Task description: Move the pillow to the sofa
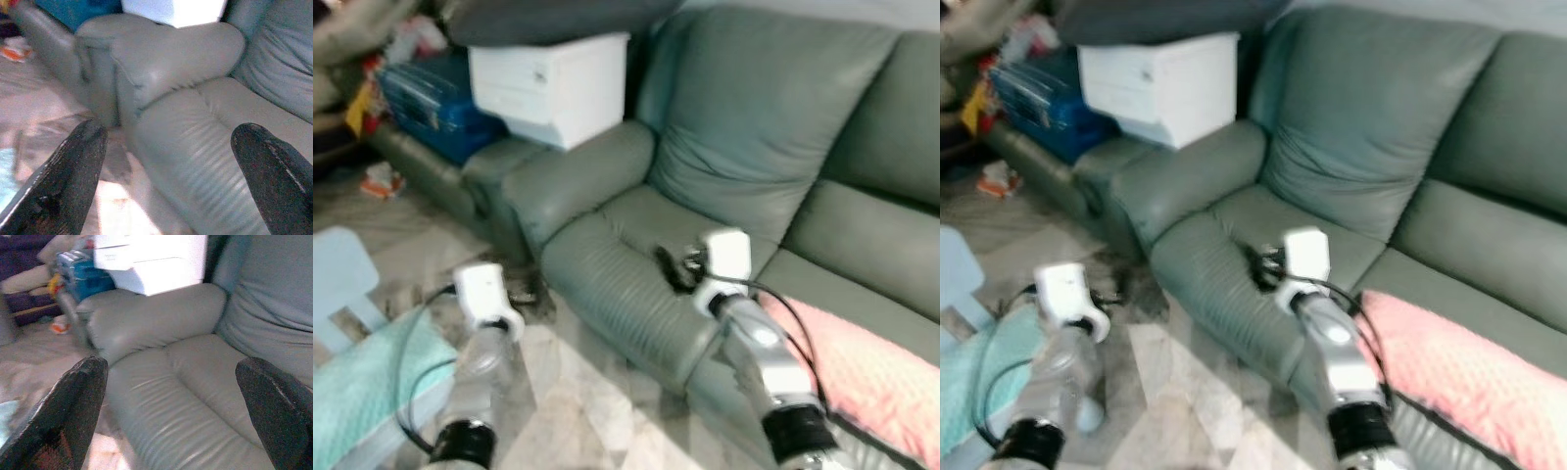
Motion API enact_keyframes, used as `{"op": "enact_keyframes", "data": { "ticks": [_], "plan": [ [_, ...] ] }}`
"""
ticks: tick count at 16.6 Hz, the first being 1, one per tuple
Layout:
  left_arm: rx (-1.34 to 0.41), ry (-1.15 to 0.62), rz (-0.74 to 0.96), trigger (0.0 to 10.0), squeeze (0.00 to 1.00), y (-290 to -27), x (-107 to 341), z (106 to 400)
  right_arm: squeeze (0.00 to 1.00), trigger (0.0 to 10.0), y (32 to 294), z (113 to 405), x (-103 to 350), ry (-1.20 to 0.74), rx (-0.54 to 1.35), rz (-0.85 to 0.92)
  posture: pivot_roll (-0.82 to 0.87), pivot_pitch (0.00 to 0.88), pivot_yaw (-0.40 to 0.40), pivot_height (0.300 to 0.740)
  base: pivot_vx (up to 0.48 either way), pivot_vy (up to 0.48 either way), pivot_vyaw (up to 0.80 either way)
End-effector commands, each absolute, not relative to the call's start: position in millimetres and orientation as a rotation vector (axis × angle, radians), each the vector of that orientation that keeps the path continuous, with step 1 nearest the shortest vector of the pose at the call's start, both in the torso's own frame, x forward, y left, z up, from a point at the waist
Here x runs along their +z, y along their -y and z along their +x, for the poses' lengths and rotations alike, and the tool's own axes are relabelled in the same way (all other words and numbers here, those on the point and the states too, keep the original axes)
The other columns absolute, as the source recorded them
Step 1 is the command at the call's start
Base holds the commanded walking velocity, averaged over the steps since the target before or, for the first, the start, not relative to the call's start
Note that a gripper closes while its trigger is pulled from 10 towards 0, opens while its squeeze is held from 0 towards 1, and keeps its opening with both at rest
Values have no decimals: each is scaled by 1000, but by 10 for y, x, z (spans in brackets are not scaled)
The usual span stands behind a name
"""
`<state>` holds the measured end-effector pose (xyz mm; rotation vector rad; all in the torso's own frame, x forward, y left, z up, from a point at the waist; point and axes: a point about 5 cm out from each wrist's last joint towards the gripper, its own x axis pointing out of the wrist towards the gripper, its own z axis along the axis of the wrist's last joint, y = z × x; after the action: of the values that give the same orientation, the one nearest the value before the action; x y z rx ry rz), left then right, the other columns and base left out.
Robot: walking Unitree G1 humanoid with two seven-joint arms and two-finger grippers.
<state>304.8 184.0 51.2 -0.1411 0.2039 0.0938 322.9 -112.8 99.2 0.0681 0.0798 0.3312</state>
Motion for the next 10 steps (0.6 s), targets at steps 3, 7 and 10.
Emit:
{"op": "enact_keyframes", "data": {
  "ticks": [3,7,10],
  "plan": [
    [112,-192,-110,10000,0,-1927,554,3057,0,10000,1051,3229,1046,-58,347,81,-138,0,29,740,0,475,0],
    [107,-180,-99,10000,0,-1925,566,3048,0,10000,1036,3210,1032,-61,355,74,-136,0,28,740,0,61,0],
    [103,-182,-93,10000,0,-1912,559,3036,0,10000,1008,3188,1021,-64,366,66,-135,0,28,740,0,0,717]
  ]
}}
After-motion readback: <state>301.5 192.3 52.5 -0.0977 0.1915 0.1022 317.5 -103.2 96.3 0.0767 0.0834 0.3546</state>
